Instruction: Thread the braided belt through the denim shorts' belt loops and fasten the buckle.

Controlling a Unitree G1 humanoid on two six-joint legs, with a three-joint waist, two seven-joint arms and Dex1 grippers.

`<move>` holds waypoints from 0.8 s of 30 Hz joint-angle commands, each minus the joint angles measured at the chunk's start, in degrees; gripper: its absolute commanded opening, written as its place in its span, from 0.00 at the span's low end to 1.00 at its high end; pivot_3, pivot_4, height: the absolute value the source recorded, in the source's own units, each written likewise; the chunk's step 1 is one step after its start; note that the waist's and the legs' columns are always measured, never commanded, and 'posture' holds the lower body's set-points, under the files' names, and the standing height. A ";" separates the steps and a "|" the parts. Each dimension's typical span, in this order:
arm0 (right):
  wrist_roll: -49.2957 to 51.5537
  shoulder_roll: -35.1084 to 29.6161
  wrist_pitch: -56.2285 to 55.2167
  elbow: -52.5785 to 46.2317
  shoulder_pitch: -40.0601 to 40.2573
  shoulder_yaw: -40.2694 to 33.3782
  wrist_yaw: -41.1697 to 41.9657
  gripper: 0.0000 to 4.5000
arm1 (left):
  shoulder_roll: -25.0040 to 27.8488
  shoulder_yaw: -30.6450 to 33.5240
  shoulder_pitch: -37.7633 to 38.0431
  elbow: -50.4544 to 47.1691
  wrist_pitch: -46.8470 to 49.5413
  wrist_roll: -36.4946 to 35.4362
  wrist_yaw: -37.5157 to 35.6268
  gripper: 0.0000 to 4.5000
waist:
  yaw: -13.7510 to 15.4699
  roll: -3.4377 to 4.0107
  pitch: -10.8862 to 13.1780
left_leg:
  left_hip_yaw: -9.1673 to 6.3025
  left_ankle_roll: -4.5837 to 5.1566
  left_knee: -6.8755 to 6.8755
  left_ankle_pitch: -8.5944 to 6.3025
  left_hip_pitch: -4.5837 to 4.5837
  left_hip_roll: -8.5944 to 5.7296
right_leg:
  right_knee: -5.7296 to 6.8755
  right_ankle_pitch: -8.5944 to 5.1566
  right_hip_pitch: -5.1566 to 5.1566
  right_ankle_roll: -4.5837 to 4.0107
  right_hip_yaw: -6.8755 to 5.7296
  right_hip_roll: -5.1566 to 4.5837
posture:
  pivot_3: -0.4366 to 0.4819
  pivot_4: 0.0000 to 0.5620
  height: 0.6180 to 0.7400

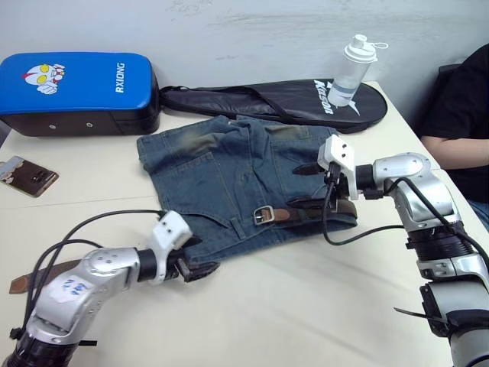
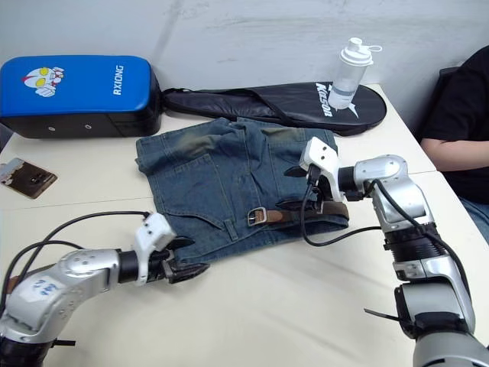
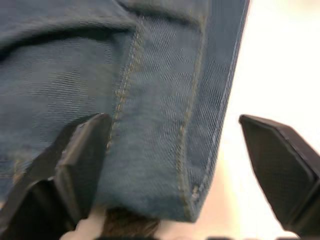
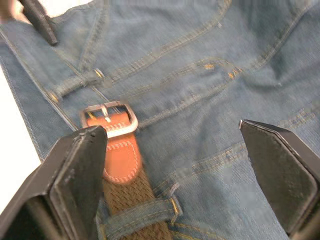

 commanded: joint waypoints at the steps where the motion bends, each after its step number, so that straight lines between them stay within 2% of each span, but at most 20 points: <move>1: 5.60 -0.65 4.68 -4.98 -3.67 0.31 5.92 1.00 | -0.49 21.27 6.91 -4.39 3.79 -17.77 3.77 1.00 | -0.25 -0.13 0.07 | 0.00 0.00 -0.01 0.00 -0.03 0.04 | 0.04 -0.01 -0.08 -0.02 0.04 0.04 | 0.48 0.27 1.00; 2: 6.15 -0.52 5.34 -5.39 -4.02 0.65 6.53 1.00 | -0.27 23.89 8.77 -5.09 4.35 -21.29 5.00 1.00 | -0.21 -0.15 0.09 | -0.08 -0.01 -0.01 0.02 -0.02 0.05 | 0.04 -0.03 -0.07 -0.05 0.05 0.07 | 0.48 0.27 1.00; 4: 7.89 0.61 6.73 -5.81 -5.44 2.24 9.39 1.00 | -1.13 31.98 17.55 -6.50 4.45 -30.92 9.93 1.00 | -0.10 -0.20 0.11 | -0.13 -0.01 -0.02 0.02 -0.02 0.04 | -0.03 -0.05 -0.09 -0.06 0.05 0.06 | 0.48 0.27 1.00; 7: 9.43 1.89 7.52 -5.29 -7.27 4.07 12.36 1.00 | -3.02 39.28 27.01 -6.65 1.22 -38.92 20.79 1.00 | -0.18 -0.33 0.19 | -0.17 0.01 -0.03 -0.09 -0.01 0.01 | -0.13 -0.05 -0.02 -0.06 0.09 -0.02 | 0.48 0.27 1.00; 9: 10.35 3.65 6.72 -3.28 -9.15 5.37 15.01 1.00 | -6.96 45.12 33.91 -7.12 -3.15 -42.41 30.87 1.00 | 0.20 -0.47 0.29 | -0.25 -0.02 -0.02 -0.15 -0.02 -0.02 | -0.13 -0.04 -0.02 -0.07 0.04 -0.05 | 0.48 0.27 1.00; 11: 9.90 5.87 4.61 0.16 -11.25 6.58 16.55 1.00 | -11.84 48.65 41.48 -7.44 -7.72 -49.45 35.35 1.00 | -0.28 -0.50 0.29 | -0.32 -0.14 -0.01 -0.23 -0.03 -0.06 | -0.13 0.01 -0.03 -0.12 0.01 -0.12 | 0.48 0.27 1.00; 14: 8.45 8.50 1.29 5.05 -13.42 7.83 16.69 1.00 | -18.28 48.69 50.50 -7.45 -12.22 -61.76 34.83 1.00 | -0.11 -0.58 0.31 | -0.31 -0.27 -0.01 -0.38 -0.02 -0.06 | -0.18 0.01 0.00 -0.14 0.03 -0.13 | 0.48 0.27 1.00; 17: 7.58 10.17 -1.04 7.98 -14.54 8.43 16.36 1.00 | -22.15 44.66 52.71 -5.81 -17.96 -65.96 43.16 1.00 | 0.15 -0.59 0.32 | -0.35 -0.41 0.00 -0.43 -0.04 -0.08 | -0.25 -0.12 -0.04 -0.40 -0.03 -0.15 | 0.48 0.27 1.00; 18: 7.46 10.58 -1.56 8.65 -14.83 8.48 16.24 1.00 | -22.92 43.26 52.53 -5.43 -19.95 -66.67 44.87 1.00 | 0.20 -0.56 0.34 | -0.41 -0.42 0.01 -0.43 -0.05 -0.08 | -0.27 -0.61 -0.03 -1.28 -0.09 -0.15 | 0.48 0.27 1.00; 23: 6.83 11.26 -3.11 9.44 -15.18 8.09 15.00 1.00 | -24.90 37.09 45.45 -2.89 -27.39 -67.23 49.08 1.00 | 0.03 -0.47 0.39 | -0.46 -0.15 0.07 -0.27 -0.11 -0.10 | -0.25 -0.60 0.04 -1.26 -0.17 -0.11 | 0.48 0.27 1.00; 24: 6.78 10.99 -3.16 9.33 -15.13 7.68 14.55 1.00 | -24.85 36.16 43.28 -1.03 -28.19 -67.23 49.09 1.00 | -0.01 -0.65 0.36 | -0.46 -0.11 0.11 -0.26 -0.12 -0.12 | -0.21 -0.59 0.04 -1.24 -0.18 -0.11 | 0.48 0.27 1.00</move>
